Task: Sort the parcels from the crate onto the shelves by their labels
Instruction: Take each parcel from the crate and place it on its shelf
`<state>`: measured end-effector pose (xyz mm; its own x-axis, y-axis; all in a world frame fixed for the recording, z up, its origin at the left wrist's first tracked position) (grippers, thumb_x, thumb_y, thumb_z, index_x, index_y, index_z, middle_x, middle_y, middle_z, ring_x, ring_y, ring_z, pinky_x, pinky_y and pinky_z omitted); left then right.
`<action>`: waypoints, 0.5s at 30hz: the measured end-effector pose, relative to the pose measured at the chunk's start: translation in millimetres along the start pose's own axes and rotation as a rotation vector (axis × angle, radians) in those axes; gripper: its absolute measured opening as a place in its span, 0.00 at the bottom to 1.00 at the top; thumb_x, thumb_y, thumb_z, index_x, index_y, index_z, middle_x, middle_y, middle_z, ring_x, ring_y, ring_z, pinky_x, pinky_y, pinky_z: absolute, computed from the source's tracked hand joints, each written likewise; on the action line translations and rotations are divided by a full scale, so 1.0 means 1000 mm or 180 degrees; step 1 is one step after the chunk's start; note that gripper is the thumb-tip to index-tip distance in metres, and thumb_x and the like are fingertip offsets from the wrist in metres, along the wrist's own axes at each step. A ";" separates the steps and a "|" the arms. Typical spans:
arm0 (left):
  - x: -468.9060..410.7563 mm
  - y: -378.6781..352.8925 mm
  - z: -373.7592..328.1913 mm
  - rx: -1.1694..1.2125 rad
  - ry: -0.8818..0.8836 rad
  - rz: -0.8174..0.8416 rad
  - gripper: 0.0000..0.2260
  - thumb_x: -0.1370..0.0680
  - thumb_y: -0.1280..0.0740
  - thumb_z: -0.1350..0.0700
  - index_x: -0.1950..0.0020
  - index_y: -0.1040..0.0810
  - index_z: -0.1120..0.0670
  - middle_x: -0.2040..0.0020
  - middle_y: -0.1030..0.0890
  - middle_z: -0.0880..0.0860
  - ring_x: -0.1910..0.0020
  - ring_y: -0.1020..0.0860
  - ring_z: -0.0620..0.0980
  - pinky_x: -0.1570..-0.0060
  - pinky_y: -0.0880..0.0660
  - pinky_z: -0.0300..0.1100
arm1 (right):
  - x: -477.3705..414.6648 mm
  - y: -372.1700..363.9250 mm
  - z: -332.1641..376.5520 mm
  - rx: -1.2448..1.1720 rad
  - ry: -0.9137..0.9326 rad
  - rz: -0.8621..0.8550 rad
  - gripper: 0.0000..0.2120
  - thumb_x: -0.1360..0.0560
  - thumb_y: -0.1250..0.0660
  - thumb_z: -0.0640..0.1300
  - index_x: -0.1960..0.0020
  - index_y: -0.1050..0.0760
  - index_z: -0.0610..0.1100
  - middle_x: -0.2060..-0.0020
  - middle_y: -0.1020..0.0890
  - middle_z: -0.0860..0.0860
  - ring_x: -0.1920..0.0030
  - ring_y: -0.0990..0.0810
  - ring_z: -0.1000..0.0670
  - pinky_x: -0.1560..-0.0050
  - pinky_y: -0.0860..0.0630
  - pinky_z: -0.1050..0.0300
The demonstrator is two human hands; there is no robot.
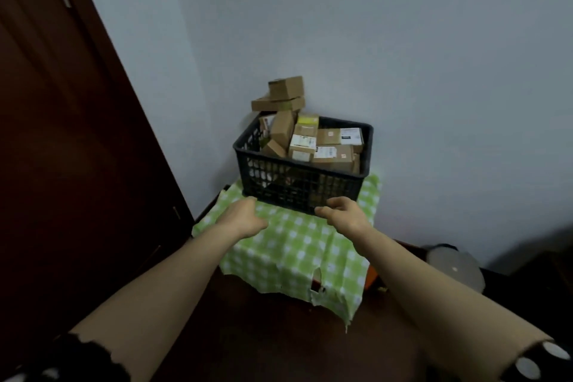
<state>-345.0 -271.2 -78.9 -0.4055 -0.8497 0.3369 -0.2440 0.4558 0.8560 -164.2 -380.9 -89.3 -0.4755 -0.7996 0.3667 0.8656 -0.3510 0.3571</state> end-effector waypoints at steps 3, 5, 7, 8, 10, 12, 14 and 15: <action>-0.039 -0.006 -0.020 0.0031 -0.0068 -0.0126 0.25 0.24 0.33 0.50 0.30 0.34 0.58 0.53 0.27 0.50 0.64 0.29 0.46 0.61 0.29 0.43 | -0.021 0.013 -0.013 -0.0086 -0.0059 -0.0072 0.26 0.24 0.33 0.48 0.30 0.34 0.40 0.35 0.27 0.44 0.37 0.27 0.44 0.36 0.28 0.48; -0.072 -0.009 -0.036 0.0068 -0.0143 -0.0152 0.21 0.25 0.33 0.50 0.36 0.30 0.58 0.50 0.22 0.54 0.57 0.22 0.53 0.60 0.26 0.46 | -0.045 0.021 -0.017 -0.0163 -0.0133 -0.0149 0.24 0.23 0.33 0.47 0.31 0.33 0.39 0.37 0.26 0.44 0.38 0.26 0.44 0.38 0.28 0.50; -0.108 -0.009 -0.048 0.0152 -0.0185 -0.0160 0.18 0.25 0.32 0.49 0.41 0.29 0.57 0.48 0.22 0.56 0.53 0.21 0.56 0.55 0.24 0.48 | -0.075 0.027 -0.015 -0.0223 -0.0204 -0.0232 0.21 0.23 0.34 0.44 0.32 0.32 0.39 0.40 0.25 0.45 0.41 0.24 0.45 0.41 0.27 0.51; -0.126 -0.009 -0.053 0.0193 -0.0198 -0.0155 0.19 0.26 0.32 0.48 0.41 0.29 0.58 0.47 0.23 0.55 0.52 0.22 0.56 0.53 0.24 0.49 | -0.092 0.029 -0.013 -0.0264 -0.0226 -0.0278 0.20 0.23 0.34 0.43 0.33 0.31 0.38 0.43 0.24 0.45 0.45 0.23 0.46 0.44 0.25 0.51; -0.166 -0.010 -0.060 0.0292 -0.0179 -0.0115 0.21 0.26 0.32 0.47 0.40 0.29 0.58 0.47 0.23 0.55 0.52 0.23 0.55 0.55 0.23 0.48 | -0.126 0.032 -0.004 -0.0320 -0.0275 -0.0353 0.16 0.23 0.35 0.40 0.36 0.29 0.38 0.50 0.22 0.45 0.54 0.22 0.48 0.55 0.24 0.55; -0.203 -0.010 -0.063 0.0430 -0.0118 -0.0039 0.20 0.25 0.32 0.48 0.39 0.29 0.57 0.46 0.23 0.55 0.51 0.23 0.54 0.56 0.24 0.46 | -0.162 0.031 0.007 -0.0391 -0.0353 -0.0361 0.12 0.23 0.37 0.36 0.40 0.27 0.37 0.58 0.23 0.44 0.63 0.25 0.50 0.66 0.29 0.60; -0.233 -0.011 -0.065 0.0525 -0.0082 0.0058 0.20 0.25 0.32 0.49 0.37 0.29 0.57 0.42 0.24 0.55 0.47 0.24 0.55 0.52 0.25 0.46 | -0.194 0.027 0.018 -0.0505 -0.0454 -0.0360 0.08 0.22 0.39 0.34 0.44 0.28 0.39 0.62 0.25 0.44 0.67 0.29 0.51 0.69 0.32 0.60; -0.248 -0.011 -0.068 0.0577 -0.0074 0.0061 0.19 0.24 0.33 0.50 0.37 0.29 0.57 0.41 0.25 0.55 0.45 0.24 0.55 0.50 0.26 0.46 | -0.209 0.024 0.023 -0.0511 -0.0487 -0.0364 0.06 0.22 0.40 0.34 0.47 0.28 0.40 0.63 0.26 0.45 0.68 0.29 0.51 0.71 0.32 0.61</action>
<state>-182.2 -83.5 -145.1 -0.4314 -0.8350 0.3416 -0.3899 0.5140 0.7641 -47.4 -210.6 -137.2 -0.5796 -0.6713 0.4619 0.8127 -0.5177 0.2673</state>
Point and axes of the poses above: each hand's wrist, its own x-axis away from the middle knuckle, its own y-axis out of the back of the hand, z = x × y, the point moved 2 cm from there along -x, towards the middle knuckle
